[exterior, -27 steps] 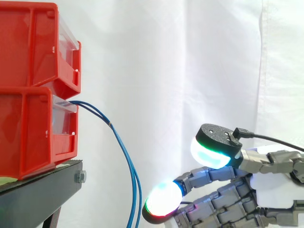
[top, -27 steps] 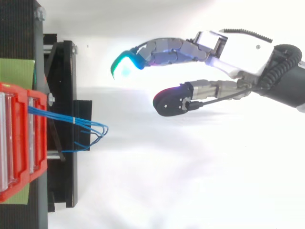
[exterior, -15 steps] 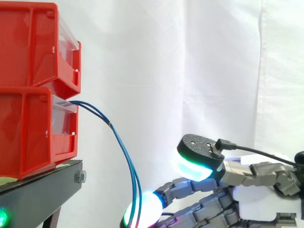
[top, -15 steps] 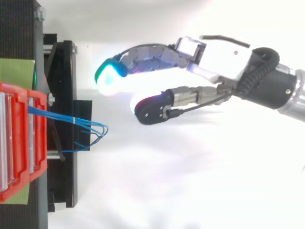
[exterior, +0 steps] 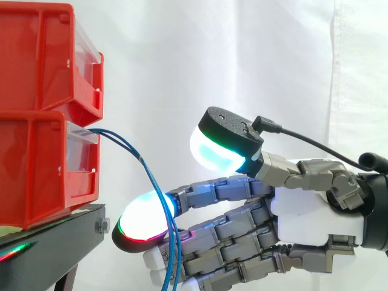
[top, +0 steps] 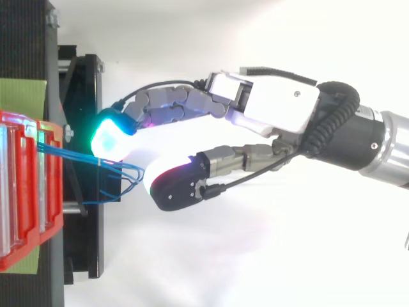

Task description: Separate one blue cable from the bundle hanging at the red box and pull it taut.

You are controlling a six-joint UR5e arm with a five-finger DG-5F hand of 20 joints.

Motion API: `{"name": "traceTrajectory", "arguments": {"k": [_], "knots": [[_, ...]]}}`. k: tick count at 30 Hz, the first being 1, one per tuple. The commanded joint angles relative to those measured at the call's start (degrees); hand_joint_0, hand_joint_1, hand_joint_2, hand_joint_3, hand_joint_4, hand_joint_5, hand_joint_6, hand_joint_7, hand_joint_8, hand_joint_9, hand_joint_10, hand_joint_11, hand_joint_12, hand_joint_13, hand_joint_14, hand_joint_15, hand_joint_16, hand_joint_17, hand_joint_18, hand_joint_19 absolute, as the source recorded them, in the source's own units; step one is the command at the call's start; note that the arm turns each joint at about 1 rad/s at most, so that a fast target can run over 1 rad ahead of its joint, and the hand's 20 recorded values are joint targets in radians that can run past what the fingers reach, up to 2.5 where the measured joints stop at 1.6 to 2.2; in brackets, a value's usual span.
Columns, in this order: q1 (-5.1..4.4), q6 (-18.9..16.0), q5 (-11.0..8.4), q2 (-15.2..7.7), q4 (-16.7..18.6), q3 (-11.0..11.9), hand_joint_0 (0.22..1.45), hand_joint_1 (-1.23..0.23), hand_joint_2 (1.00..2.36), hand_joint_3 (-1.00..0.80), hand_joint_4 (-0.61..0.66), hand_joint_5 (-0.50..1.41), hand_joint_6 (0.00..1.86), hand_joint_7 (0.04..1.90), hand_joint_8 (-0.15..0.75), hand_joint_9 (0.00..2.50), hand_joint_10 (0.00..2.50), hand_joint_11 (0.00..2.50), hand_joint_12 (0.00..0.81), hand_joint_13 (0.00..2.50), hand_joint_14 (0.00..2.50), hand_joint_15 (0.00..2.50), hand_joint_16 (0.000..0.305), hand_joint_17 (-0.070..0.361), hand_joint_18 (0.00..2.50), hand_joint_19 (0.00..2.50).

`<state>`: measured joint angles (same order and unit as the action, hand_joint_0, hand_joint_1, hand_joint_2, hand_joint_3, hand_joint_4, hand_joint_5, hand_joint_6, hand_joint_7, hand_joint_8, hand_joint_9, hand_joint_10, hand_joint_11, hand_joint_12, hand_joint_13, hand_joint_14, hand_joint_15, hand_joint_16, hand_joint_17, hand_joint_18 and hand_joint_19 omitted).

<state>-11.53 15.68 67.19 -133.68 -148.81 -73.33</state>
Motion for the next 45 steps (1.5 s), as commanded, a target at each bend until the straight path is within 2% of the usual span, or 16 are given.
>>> {"name": "traceTrajectory", "arguments": {"k": [1, 5, 14, 20, 32, 38, 41, 43, 45], "knots": [[-0.24, 0.0, 0.05, 0.0, 0.0, 0.1, 0.55, -0.49, 1.0, -0.5, 0.32, -0.17, 0.5, 0.83, 0.284, 0.6, 0.0, 0.1, 0.276, 0.43, 0.0, 0.03, 0.036, 0.082, 0.41, 0.22], [-0.42, 0.1, 0.05, 0.0, 0.1, 0.1, 0.56, -0.5, 1.0, -0.5, 0.33, -0.16, 0.5, 0.87, 0.283, 0.61, 0.01, 0.11, 0.275, 0.43, 0.0, 0.03, 0.036, 0.081, 0.41, 0.23], [-1.65, -0.1, -0.3, 0.0, 1.8, 0.1, 0.57, -0.5, 1.0, -0.5, 0.33, -0.15, 0.5, 0.9, 0.28, 0.62, 0.0, 0.12, 0.271, 0.43, 0.0, 0.03, 0.036, 0.081, 0.41, 0.22], [-2.62, -1.5, -0.83, -1.6, 4.5, 0.6, 0.57, -0.5, 1.0, -0.5, 0.33, -0.15, 0.5, 0.9, 0.283, 0.63, 0.0, 0.13, 0.271, 0.43, 0.0, 0.03, 0.036, 0.08, 0.41, 0.23], [-2.7, -4.3, -1.09, -1.6, 4.1, 0.6, 0.57, -0.5, 1.0, -0.5, 0.33, -0.14, 0.5, 0.92, 0.281, 0.63, 0.0, 0.13, 0.271, 0.44, 0.0, 0.04, 0.036, 0.08, 0.41, 0.23], [-2.0, -6.0, -0.92, -1.6, 4.1, 0.6, 0.57, -0.5, 1.0, -0.5, 0.32, -0.14, 0.5, 0.93, 0.281, 0.64, 0.0, 0.12, 0.27, 0.44, 0.0, 0.03, 0.035, 0.079, 0.41, 0.24], [-1.83, -7.2, -0.92, -1.5, 3.7, 1.1, 0.58, -0.5, 1.0, -0.5, 0.32, -0.14, 0.5, 0.94, 0.282, 0.64, 0.0, 0.13, 0.27, 0.44, 0.0, 0.04, 0.035, 0.079, 0.41, 0.23], [-1.65, -7.9, -1.01, -1.6, 2.2, 2.6, 0.59, -0.5, 1.0, -0.48, 0.31, -0.14, 0.5, 0.96, 0.279, 0.64, 0.0, 0.13, 0.268, 0.44, 0.0, 0.03, 0.035, 0.078, 0.41, 0.24], [-1.91, -7.9, -1.27, -1.6, 1.1, 3.3, 0.59, -0.51, 1.0, -0.47, 0.31, -0.14, 0.5, 0.97, 0.28, 0.64, 0.0, 0.13, 0.268, 0.44, 0.0, 0.03, 0.035, 0.078, 0.41, 0.24]]}}
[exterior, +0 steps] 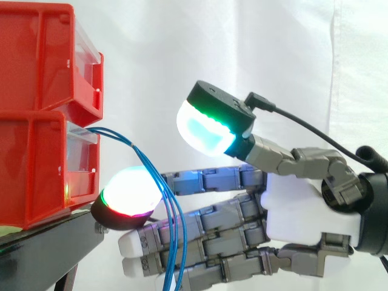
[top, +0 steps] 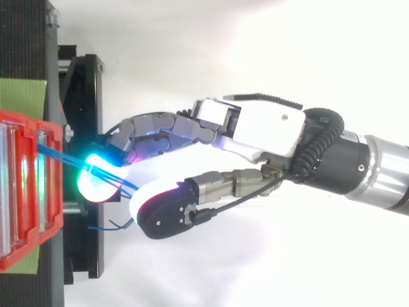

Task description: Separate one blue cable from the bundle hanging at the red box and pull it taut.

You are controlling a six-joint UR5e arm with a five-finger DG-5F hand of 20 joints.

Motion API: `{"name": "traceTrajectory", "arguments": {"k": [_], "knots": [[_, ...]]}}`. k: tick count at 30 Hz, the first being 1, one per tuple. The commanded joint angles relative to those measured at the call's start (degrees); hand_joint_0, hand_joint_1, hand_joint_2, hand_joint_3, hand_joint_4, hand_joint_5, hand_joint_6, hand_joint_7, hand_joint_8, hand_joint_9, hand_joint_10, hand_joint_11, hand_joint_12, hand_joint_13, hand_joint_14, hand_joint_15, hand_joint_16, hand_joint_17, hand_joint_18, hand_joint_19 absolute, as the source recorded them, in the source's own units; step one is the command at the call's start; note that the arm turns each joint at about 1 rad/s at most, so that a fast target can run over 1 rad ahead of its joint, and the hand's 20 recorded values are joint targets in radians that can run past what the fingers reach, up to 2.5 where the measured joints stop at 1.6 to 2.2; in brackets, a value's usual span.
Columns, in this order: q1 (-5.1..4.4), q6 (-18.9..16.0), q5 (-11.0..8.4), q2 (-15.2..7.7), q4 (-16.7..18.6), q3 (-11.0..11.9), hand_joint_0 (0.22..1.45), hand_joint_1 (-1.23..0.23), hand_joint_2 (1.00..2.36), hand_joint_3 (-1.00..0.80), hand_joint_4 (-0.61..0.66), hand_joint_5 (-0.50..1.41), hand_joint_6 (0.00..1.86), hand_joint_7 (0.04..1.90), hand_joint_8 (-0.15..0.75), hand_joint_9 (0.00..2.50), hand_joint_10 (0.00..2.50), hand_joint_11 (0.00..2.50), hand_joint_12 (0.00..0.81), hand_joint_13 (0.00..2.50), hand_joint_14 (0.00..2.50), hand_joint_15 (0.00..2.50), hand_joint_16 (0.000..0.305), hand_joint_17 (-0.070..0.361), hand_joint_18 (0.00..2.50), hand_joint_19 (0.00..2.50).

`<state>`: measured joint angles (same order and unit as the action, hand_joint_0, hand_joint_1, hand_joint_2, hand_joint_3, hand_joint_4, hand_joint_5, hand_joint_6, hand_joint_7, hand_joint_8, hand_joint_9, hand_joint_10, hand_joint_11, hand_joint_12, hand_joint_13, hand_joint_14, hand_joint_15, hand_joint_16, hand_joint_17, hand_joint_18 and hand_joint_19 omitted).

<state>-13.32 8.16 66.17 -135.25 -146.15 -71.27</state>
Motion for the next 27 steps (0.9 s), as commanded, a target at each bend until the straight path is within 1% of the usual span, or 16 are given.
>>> {"name": "traceTrajectory", "arguments": {"k": [1, 4, 6, 9, 13, 17, 19, 23, 25, 27], "knots": [[-0.22, -0.3, -0.25, 0.0, -2.4, 1.6, 0.59, -0.52, 1.0, -0.46, 0.3, -0.14, 0.5, 0.98, 0.28, 0.64, 0.0, 0.13, 0.268, 0.44, 0.0, 0.04, 0.035, 0.078, 0.41, 0.24], [-0.66, -0.3, -0.69, 0.0, -3.0, 1.7, 0.6, -0.53, 1.01, -0.45, 0.3, -0.14, 0.5, 1.0, 0.278, 0.63, 0.0, 0.14, 0.267, 0.44, 0.0, 0.05, 0.035, 0.078, 0.41, 0.24], [-1.18, -0.3, -2.18, 0.0, -3.2, 1.7, 0.6, -0.53, 1.0, -0.45, 0.29, -0.14, 0.5, 1.0, 0.276, 0.63, 0.0, 0.14, 0.267, 0.44, 0.0, 0.04, 0.035, 0.078, 0.4, 0.24], [-1.45, -0.3, -2.8, 0.0, -3.3, 1.7, 0.6, -0.54, 1.0, -0.45, 0.29, -0.14, 0.5, 1.02, 0.276, 0.63, 0.01, 0.14, 0.267, 0.44, 0.0, 0.04, 0.035, 0.078, 0.41, 0.25], [-1.8, -0.4, -2.8, 0.0, -3.8, 1.7, 0.6, -0.56, 1.0, -0.45, 0.27, -0.13, 0.5, 1.09, 0.276, 0.63, 0.01, 0.15, 0.265, 0.44, 0.0, 0.04, 0.035, 0.078, 0.41, 0.25], [-1.8, -0.3, -2.8, 0.0, -3.5, 1.7, 0.61, -0.59, 1.01, -0.43, 0.24, -0.13, 0.5, 1.16, 0.277, 0.65, 0.01, 0.18, 0.265, 0.45, 0.0, 0.06, 0.034, 0.077, 0.41, 0.25], [-1.8, -0.3, -2.71, -0.5, -3.4, 1.7, 0.62, -0.59, 1.01, -0.4, 0.22, -0.12, 0.5, 1.21, 0.276, 0.65, 0.01, 0.19, 0.265, 0.46, 0.0, 0.06, 0.034, 0.077, 0.41, 0.26], [-1.89, -0.8, -2.71, -1.5, -2.4, 1.7, 0.62, -0.59, 1.01, -0.4, 0.22, -0.12, 0.5, 1.23, 0.28, 0.67, 0.01, 0.2, 0.266, 0.46, 0.0, 0.07, 0.034, 0.077, 0.42, 0.27], [-2.06, -1.0, -2.8, -1.6, -2.1, 1.7, 0.61, -0.59, 1.01, -0.41, 0.22, -0.12, 0.5, 1.23, 0.281, 0.67, 0.01, 0.2, 0.266, 0.46, 0.0, 0.07, 0.034, 0.077, 0.42, 0.26], [-1.98, -1.4, -2.8, -1.5, -2.3, 1.7, 0.61, -0.58, 1.01, -0.42, 0.21, -0.12, 0.5, 1.25, 0.283, 0.67, 0.01, 0.2, 0.267, 0.47, 0.0, 0.06, 0.034, 0.078, 0.42, 0.26]]}}
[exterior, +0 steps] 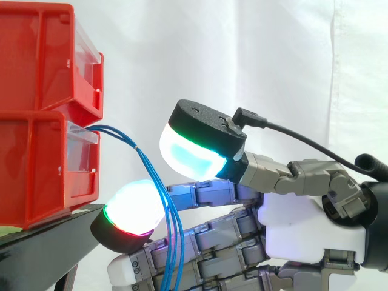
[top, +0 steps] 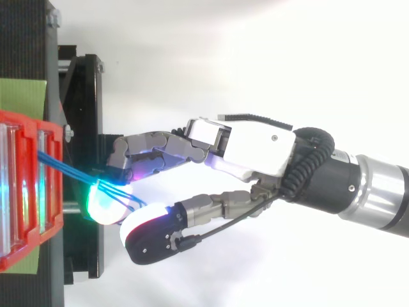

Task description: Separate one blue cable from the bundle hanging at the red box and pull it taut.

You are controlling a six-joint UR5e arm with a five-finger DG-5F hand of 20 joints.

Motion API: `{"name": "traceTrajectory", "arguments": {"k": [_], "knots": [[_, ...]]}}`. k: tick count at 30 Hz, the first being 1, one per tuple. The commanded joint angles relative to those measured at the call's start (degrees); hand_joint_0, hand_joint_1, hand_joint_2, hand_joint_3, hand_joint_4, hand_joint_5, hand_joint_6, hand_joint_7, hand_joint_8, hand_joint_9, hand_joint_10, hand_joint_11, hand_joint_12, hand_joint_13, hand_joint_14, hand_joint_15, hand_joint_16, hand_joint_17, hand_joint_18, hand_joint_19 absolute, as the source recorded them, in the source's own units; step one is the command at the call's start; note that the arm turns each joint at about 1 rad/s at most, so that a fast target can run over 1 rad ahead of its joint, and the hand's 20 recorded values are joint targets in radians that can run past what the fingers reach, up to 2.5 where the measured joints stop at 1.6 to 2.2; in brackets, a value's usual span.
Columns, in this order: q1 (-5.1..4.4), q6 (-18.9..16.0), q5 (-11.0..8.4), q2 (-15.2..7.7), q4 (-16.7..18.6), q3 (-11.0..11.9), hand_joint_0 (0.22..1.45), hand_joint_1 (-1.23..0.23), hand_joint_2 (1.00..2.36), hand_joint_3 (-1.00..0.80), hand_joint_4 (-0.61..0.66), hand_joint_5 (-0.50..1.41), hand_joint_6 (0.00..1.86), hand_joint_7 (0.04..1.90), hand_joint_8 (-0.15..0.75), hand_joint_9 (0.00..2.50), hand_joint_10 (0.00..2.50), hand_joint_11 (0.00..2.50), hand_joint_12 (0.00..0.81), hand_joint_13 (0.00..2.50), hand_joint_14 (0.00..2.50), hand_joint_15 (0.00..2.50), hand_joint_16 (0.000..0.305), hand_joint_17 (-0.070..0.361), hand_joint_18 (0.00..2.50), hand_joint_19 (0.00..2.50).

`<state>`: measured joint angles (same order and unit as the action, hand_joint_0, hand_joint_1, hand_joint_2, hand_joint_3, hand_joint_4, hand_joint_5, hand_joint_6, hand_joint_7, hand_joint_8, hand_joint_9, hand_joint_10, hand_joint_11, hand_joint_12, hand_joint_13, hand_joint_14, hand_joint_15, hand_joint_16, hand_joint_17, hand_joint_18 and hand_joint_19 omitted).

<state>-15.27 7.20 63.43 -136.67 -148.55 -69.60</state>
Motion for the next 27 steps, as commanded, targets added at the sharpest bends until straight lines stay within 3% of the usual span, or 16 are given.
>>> {"name": "traceTrajectory", "arguments": {"k": [1, 5, 13, 19, 27], "knots": [[-0.02, -0.7, 0.02, -0.1, 0.0, 0.2, 0.61, -0.58, 1.01, -0.42, 0.21, -0.12, 0.5, 1.26, 0.285, 0.68, 0.01, 0.21, 0.267, 0.47, 0.0, 0.07, 0.034, 0.078, 0.42, 0.26], [-0.02, -1.7, -0.06, -0.1, 0.3, 0.4, 0.61, -0.56, 1.01, -0.41, 0.2, -0.11, 0.5, 1.35, 0.284, 0.68, 0.01, 0.2, 0.266, 0.48, 0.0, 0.07, 0.035, 0.078, 0.43, 0.26], [0.6, -2.0, 0.11, -0.1, -0.5, 1.5, 0.62, -0.54, 1.01, -0.4, 0.2, -0.12, 0.61, 1.23, 0.288, 0.7, 0.01, 0.23, 0.266, 0.49, 0.0, 0.07, 0.035, 0.078, 0.44, 0.26], [0.95, -2.5, 0.2, -0.1, -3.2, 3.0, 0.62, -0.48, 1.01, -0.42, 0.2, -0.12, 0.61, 1.23, 0.289, 0.73, 0.01, 0.23, 0.263, 0.49, 0.0, 0.07, 0.035, 0.078, 0.46, 0.27], [1.12, -3.3, -0.06, -0.1, -4.7, 3.2, 0.63, -0.43, 1.01, -0.4, 0.23, -0.09, 0.59, 1.29, 0.295, 0.78, 0.01, 0.22, 0.26, 0.52, 0.0, 0.07, 0.035, 0.078, 0.48, 0.27]]}}
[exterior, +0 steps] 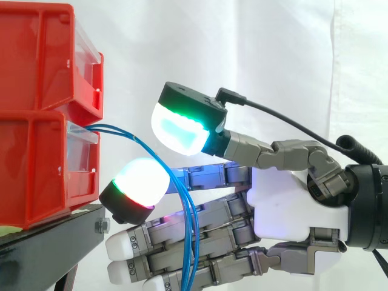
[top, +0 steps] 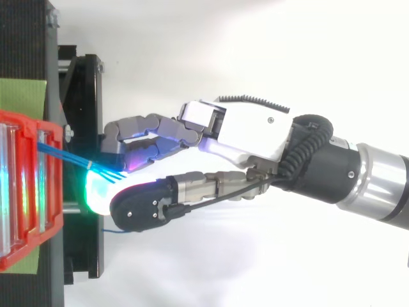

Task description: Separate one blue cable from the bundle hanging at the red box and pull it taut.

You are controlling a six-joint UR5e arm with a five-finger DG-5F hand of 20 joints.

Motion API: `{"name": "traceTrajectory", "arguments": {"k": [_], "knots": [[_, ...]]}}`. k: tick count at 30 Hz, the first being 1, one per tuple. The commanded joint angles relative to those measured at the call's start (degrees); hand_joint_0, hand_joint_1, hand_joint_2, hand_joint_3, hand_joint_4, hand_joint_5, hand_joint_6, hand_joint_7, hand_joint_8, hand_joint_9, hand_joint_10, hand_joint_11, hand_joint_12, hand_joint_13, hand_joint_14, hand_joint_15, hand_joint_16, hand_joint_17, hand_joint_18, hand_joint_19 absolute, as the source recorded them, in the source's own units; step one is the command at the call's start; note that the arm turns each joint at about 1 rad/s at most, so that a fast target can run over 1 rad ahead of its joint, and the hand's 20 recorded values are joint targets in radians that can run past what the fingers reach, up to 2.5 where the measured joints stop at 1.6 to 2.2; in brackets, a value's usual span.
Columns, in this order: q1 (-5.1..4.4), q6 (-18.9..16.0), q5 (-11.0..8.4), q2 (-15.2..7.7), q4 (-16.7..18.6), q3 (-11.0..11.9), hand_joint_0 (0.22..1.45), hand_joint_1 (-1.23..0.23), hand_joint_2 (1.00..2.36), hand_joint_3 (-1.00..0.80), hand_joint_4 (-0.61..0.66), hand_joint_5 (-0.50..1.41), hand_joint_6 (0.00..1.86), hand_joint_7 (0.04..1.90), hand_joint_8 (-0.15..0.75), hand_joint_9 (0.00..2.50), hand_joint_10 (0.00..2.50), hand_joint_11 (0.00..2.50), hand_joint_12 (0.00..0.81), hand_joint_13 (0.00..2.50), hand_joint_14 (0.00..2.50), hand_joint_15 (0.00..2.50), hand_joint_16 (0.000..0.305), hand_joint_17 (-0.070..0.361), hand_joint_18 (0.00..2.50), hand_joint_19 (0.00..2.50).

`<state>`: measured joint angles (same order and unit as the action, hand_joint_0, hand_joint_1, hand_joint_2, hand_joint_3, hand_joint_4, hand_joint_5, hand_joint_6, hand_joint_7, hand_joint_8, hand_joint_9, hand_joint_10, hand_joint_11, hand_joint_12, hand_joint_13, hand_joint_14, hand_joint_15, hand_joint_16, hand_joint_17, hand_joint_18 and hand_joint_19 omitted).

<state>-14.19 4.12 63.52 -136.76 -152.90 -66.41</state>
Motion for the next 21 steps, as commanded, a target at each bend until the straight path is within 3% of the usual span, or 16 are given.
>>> {"name": "traceTrajectory", "arguments": {"k": [1, 6, 13, 21], "knots": [[0.04, -0.2, -0.15, 0.0, -0.5, 0.1, 0.63, -0.43, 1.01, -0.39, 0.22, -0.09, 0.59, 1.29, 0.294, 0.78, 0.01, 0.23, 0.26, 0.52, 0.0, 0.08, 0.035, 0.078, 0.48, 0.26], [0.04, -0.3, -0.15, 0.0, -0.6, 0.1, 0.64, -0.46, 1.02, -0.32, 0.22, -0.1, 0.67, 1.21, 0.302, 0.81, 0.01, 0.23, 0.259, 0.53, 0.0, 0.07, 0.035, 0.078, 0.49, 0.25], [0.04, -0.3, -0.24, 0.0, -0.6, 0.5, 0.63, -0.49, 1.02, -0.29, 0.21, -0.09, 0.69, 1.23, 0.311, 0.86, 0.01, 0.24, 0.26, 0.55, 0.0, 0.07, 0.035, 0.079, 0.52, 0.24], [0.22, -1.1, 0.11, 0.9, -5.2, 1.1, 0.61, -0.55, 1.02, -0.2, 0.24, -0.13, 0.79, 1.18, 0.319, 0.82, 0.01, 0.27, 0.262, 0.53, 0.0, 0.07, 0.036, 0.08, 0.51, 0.24]]}}
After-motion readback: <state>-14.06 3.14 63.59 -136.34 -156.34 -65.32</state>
